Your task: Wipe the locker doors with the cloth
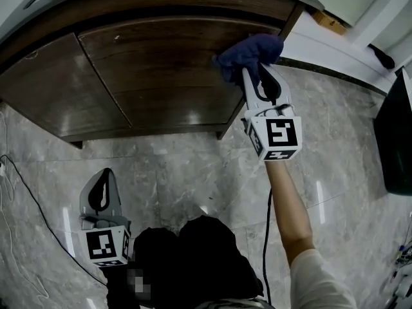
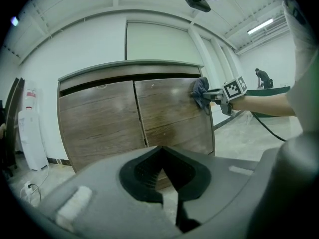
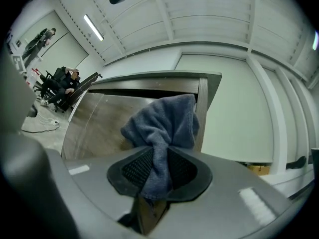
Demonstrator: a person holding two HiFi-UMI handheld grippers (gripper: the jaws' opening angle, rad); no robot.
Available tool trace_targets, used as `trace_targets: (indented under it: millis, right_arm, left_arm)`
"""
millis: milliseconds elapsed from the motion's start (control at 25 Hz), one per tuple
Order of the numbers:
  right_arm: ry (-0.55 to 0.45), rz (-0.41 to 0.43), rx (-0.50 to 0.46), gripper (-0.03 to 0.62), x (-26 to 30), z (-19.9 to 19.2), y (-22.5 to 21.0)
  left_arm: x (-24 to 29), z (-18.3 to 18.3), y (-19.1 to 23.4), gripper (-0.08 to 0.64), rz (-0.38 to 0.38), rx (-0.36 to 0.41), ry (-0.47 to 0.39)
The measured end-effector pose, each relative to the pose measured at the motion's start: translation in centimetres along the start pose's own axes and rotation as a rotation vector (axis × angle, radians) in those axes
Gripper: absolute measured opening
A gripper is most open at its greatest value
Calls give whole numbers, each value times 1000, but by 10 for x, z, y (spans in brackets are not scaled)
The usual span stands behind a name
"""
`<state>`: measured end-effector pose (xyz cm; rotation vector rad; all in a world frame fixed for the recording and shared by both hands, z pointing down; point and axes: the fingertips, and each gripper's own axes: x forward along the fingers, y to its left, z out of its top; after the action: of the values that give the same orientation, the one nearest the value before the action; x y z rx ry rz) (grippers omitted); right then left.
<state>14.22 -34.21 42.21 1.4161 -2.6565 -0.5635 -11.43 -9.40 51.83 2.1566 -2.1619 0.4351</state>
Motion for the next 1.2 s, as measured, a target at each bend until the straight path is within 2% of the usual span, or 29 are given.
trace_targets:
  millis: [160, 760, 960, 1200]
  right_arm:
    - [41, 15, 8, 91, -2, -26, 10]
    - [270, 112, 39, 91, -18, -168, 67]
    - [301, 150, 56, 91, -18, -199, 87]
    - [390, 193, 63, 91, -23, -241, 109]
  left_arm:
    - [-6, -4, 3, 0, 13, 1, 12]
    - [-42, -15, 12, 0, 77, -18, 50]
    - [-52, -19, 19, 0, 104, -15, 50]
    - [-57, -24, 26, 0, 125, -19, 53]
